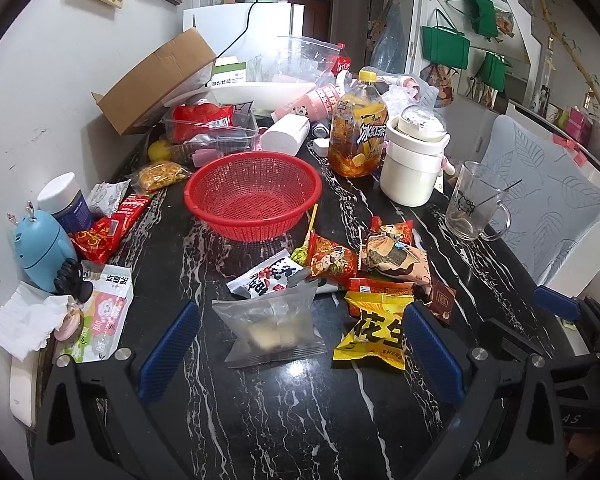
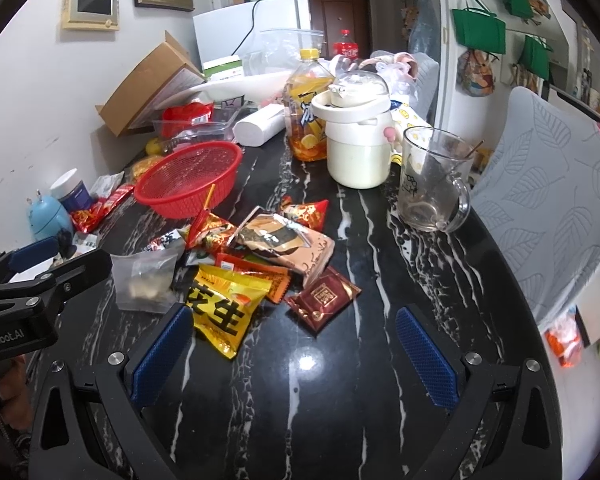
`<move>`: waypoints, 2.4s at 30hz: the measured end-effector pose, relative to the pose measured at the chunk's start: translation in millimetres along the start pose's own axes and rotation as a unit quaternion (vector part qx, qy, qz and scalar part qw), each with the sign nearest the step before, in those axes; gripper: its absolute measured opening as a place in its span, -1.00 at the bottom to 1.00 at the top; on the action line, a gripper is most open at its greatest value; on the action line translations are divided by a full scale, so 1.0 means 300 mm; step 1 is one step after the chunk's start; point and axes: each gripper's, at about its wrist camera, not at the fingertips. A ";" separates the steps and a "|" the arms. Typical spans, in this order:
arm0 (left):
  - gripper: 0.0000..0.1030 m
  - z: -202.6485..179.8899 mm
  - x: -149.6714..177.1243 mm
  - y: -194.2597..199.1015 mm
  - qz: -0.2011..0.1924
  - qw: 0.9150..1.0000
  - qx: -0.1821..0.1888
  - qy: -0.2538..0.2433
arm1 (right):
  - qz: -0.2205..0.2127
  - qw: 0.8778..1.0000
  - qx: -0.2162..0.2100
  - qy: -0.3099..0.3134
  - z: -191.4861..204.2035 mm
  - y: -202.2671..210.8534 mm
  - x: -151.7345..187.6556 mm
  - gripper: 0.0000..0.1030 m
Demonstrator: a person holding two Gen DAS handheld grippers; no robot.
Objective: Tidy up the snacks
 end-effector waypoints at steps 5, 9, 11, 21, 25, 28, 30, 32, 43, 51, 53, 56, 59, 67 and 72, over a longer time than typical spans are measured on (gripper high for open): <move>1.00 -0.002 0.001 0.000 0.000 1.000 0.000 0.000 | 0.001 1.000 0.000 0.001 0.001 0.000 -0.001 1.00; 1.00 -0.002 0.001 -0.001 0.000 1.000 -0.001 0.002 | 0.001 1.000 0.000 0.003 0.005 0.002 0.000 1.00; 1.00 0.000 0.001 -0.002 0.002 1.000 0.000 0.004 | 0.001 1.000 0.000 0.005 0.010 0.003 -0.003 1.00; 1.00 0.015 0.005 0.001 0.004 1.000 0.004 0.009 | 0.001 1.000 0.000 0.005 0.010 0.004 -0.003 1.00; 1.00 0.016 0.007 0.002 0.003 1.000 0.004 0.011 | 0.001 1.000 0.000 0.005 0.011 0.005 -0.003 1.00; 1.00 0.019 0.007 0.000 0.004 1.000 0.004 0.013 | 0.001 1.000 0.000 0.006 0.013 0.007 -0.004 1.00; 1.00 0.022 0.008 -0.002 0.007 1.000 0.005 0.016 | 0.001 1.000 0.001 0.006 0.013 0.007 -0.004 1.00; 1.00 0.024 0.009 -0.006 0.010 1.000 0.006 0.017 | 0.001 1.000 0.001 0.006 0.014 0.006 -0.004 1.00; 1.00 0.038 0.037 -0.060 0.033 0.999 -0.002 0.017 | 0.015 1.000 -0.001 0.003 0.003 -0.022 0.029 1.00; 1.00 0.058 0.059 -0.128 0.055 0.998 -0.008 0.019 | 0.036 0.999 -0.009 -0.005 0.000 -0.086 0.057 1.00; 1.00 0.065 0.062 -0.151 0.062 0.998 -0.009 0.020 | 0.041 0.999 -0.011 -0.006 0.001 -0.100 0.062 1.00; 1.00 0.074 0.065 -0.182 0.070 0.997 -0.013 0.023 | 0.050 0.999 -0.015 -0.007 0.000 -0.126 0.065 1.00; 1.00 0.087 0.065 -0.220 0.079 0.996 -0.016 0.031 | 0.055 0.998 -0.015 -0.008 -0.001 -0.149 0.061 1.00; 1.00 0.108 0.058 -0.312 0.095 0.994 -0.032 0.039 | 0.069 0.997 -0.021 -0.008 -0.011 -0.219 0.037 1.00; 1.00 0.111 0.060 -0.366 0.110 0.992 -0.044 0.034 | 0.071 0.997 -0.015 -0.004 -0.026 -0.241 0.025 1.00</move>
Point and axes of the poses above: each gripper's, at about its wrist camera, not at the fingertips, and y roughly against the way its jaws point, z to its left, x to its underside, and after that the axes turned 1 degree about y, right-handed
